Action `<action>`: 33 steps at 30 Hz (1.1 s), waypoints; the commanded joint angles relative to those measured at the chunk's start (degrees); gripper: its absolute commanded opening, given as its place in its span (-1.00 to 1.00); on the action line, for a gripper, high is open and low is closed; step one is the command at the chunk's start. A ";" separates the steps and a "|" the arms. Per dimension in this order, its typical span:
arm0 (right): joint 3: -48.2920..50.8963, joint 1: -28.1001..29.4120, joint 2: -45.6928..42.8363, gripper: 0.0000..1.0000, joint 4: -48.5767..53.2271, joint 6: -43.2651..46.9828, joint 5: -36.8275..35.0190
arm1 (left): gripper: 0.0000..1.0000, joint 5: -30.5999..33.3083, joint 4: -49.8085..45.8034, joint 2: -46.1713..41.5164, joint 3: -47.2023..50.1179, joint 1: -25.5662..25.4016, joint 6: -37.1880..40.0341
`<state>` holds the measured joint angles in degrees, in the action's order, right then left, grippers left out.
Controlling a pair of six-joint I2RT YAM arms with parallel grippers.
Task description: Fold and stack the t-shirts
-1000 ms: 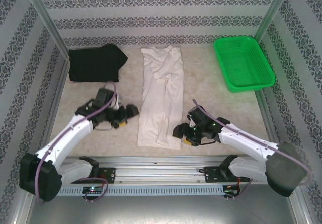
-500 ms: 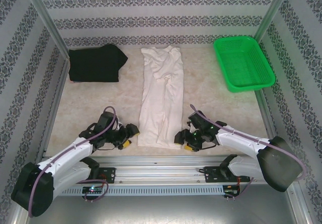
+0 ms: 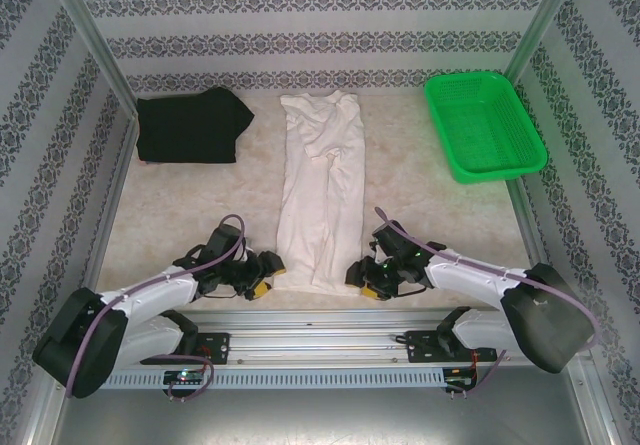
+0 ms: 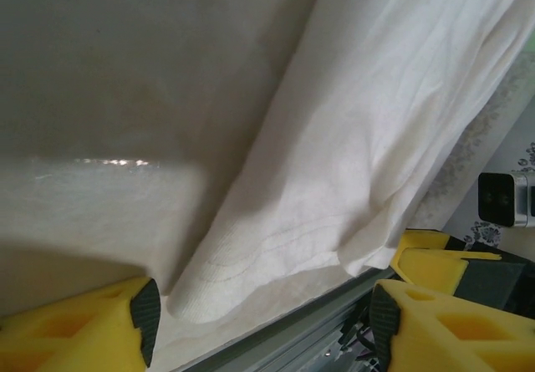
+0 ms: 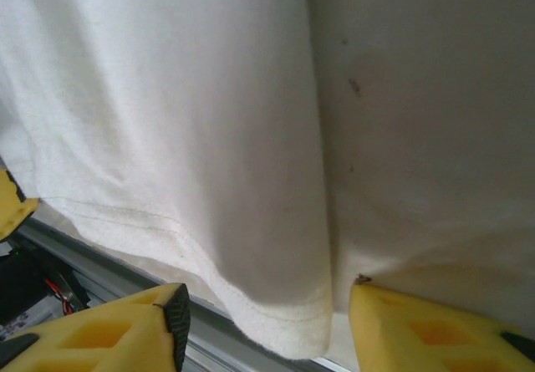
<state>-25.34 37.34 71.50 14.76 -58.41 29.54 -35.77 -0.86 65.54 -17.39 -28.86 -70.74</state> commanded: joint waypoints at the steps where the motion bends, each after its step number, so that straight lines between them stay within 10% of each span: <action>1: 0.06 0.91 1.84 0.01 -3.52 -0.99 -0.18 | 0.32 -0.12 8.08 5.15 0.38 -3.38 -0.81; 12: -2.13 0.45 2.11 -0.94 -2.24 -1.44 -1.76 | -0.50 3.33 6.93 12.68 -7.45 -6.34 2.91; 17: -1.88 0.02 -1.66 -1.00 1.54 -1.70 -1.94 | -0.98 4.27 1.98 7.08 -5.92 -6.77 3.08; 33: 1.98 3.00 -19.30 -1.00 17.17 -8.65 -5.44 | -1.00 14.09 -11.52 -13.28 -1.77 -16.91 -5.28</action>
<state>-23.90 40.01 53.82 26.59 -65.30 25.91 -25.12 -7.90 54.39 -18.85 -45.01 -73.65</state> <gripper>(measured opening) 0.064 0.050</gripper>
